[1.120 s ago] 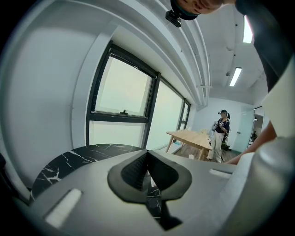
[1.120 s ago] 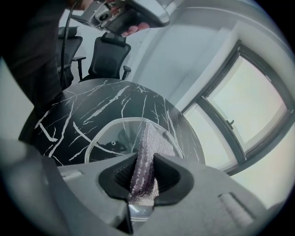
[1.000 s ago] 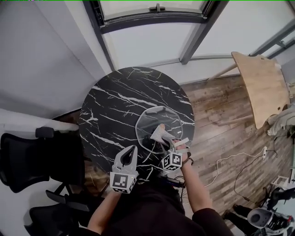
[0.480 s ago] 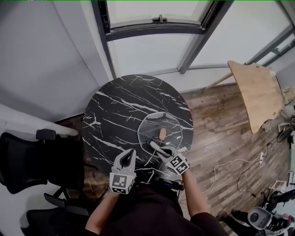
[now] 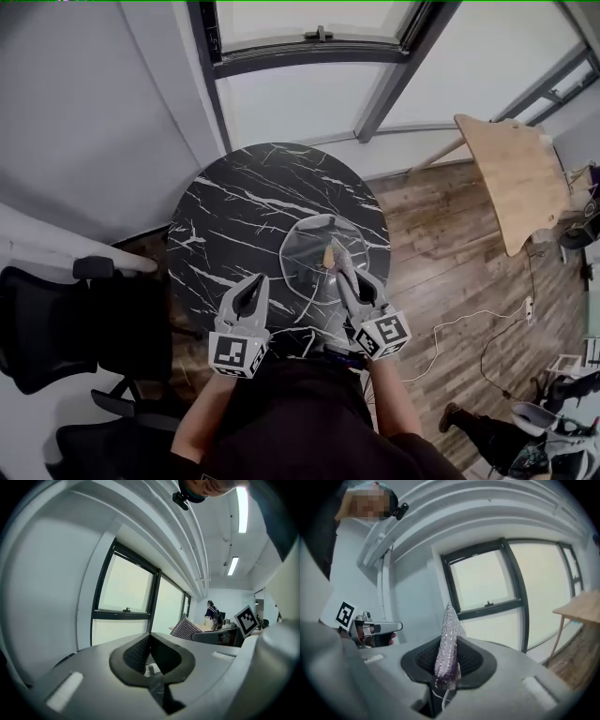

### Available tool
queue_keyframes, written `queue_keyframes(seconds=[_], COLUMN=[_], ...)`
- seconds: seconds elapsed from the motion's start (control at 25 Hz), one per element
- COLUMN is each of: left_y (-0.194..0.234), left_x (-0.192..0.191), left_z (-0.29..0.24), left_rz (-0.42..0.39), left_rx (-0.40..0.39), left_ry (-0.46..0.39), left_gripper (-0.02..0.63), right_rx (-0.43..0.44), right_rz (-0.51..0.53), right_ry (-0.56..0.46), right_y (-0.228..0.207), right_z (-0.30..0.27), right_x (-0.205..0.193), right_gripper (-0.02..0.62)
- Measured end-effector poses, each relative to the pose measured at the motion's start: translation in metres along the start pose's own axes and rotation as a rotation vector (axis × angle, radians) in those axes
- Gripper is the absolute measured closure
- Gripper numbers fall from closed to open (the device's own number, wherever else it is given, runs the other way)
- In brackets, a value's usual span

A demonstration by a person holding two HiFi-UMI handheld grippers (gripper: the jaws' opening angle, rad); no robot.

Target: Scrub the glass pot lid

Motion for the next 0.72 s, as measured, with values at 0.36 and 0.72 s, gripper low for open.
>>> queue_keyframes(seconds=[0.36,0.72], left_y=[-0.023,-0.028], left_x=[0.057,0.043], left_z=[0.022,0.027], left_rz=[-0.083,-0.061], left_rx=[-0.058,-0.081], left_ry=[-0.107,-0.070], left_gripper=[0.603,0.603], right_rx=[-0.203,-0.239], right_rz=[0.083,0.029], right_ry=[-0.068,-0.044], right_y=[0.021,0.021], right_z=[0.048,0.061], right_x=[0.055,0.034], right_gripper=[0.520,0.523])
Point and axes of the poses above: the fingertips, and each gripper's own axes: z backward along the fingers, y to its left, x out of its top, the point moved 6 cm from there along z, backward along the fingers, and after that the axes turned 5 degrees about y, right-handed, at the moved point
